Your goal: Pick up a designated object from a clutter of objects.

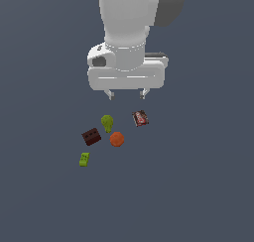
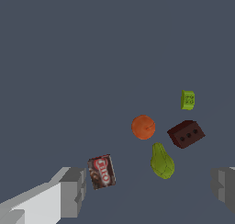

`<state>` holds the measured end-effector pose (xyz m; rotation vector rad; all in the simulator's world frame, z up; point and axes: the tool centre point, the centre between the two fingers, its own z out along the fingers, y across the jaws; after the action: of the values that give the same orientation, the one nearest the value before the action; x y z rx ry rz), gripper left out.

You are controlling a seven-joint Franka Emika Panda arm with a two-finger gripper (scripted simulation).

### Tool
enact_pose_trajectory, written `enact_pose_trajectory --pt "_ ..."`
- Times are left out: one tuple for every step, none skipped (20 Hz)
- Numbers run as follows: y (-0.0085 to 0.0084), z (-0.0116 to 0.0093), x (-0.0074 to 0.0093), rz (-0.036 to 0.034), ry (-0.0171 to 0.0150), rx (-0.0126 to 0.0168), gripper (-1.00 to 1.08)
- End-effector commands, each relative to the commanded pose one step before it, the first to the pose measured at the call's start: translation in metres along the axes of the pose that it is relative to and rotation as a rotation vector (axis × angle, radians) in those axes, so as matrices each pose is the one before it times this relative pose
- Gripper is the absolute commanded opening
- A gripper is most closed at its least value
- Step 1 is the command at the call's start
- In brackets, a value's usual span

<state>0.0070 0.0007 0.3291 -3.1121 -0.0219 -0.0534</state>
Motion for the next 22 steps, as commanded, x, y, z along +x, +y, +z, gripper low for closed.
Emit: enact_pose_trajectory --pt "0.00001 0.0 0.0 0.0 0.0 0.0 1.0" --pt "0.00017 0.00011 0.0001 0.0 0.0 0.0 1.0" --pt "-0.00005 -0.00013 0.00003 -0.0011 0.00079 0.00025 1.0" --pt "0.00015 -0.00007 0.00015 -0.00132 0.001 0.00034 1.0" --pt "0.00019 -0.00015 0.0002 -0.00173 0.00142 0.00048 1.0" --pt "0.00024 -0.00026 0.00025 -0.0019 0.00178 0.00061 1.0" --pt "0.00022 -0.00049 0.00025 -0.00169 0.00206 0.00071 1.0" --pt "0.00012 -0.00064 0.00017 -0.00085 0.00178 0.00062 1.0" --pt "0.00002 -0.00077 0.00007 -0.00001 0.00145 0.00052 1.0" --pt "-0.00004 -0.00084 -0.00001 0.00075 0.00109 0.00041 1.0" --pt "-0.00011 -0.00075 -0.00005 0.00121 0.00061 0.00025 1.0" --pt "-0.00009 -0.00049 -0.00008 0.00118 0.00015 0.00009 1.0" --pt "-0.00003 -0.00003 -0.00008 0.0 0.0 0.0 1.0" --pt "0.00001 0.00072 0.00015 -0.00122 -0.00059 -0.00025 1.0" --pt "0.00035 0.00094 0.00013 -0.00205 -0.00026 -0.00016 1.0" --pt "0.0003 0.00137 0.00023 -0.00343 -0.00033 -0.00023 1.0" --pt "0.00046 0.00178 0.0003 -0.00451 -0.00035 -0.00027 1.0" --pt "0.00059 0.0022 0.00037 -0.00563 -0.00038 -0.00032 1.0" --pt "0.00069 0.00262 0.00043 -0.00678 -0.00043 -0.00037 1.0" --pt "0.00082 0.00303 0.00047 -0.00778 -0.0005 -0.00042 1.0" --pt "0.00092 0.00346 0.0005 -0.00883 -0.00062 -0.00049 1.0" --pt "0.00103 0.00394 0.00053 -0.01003 -0.00076 -0.00056 1.0"
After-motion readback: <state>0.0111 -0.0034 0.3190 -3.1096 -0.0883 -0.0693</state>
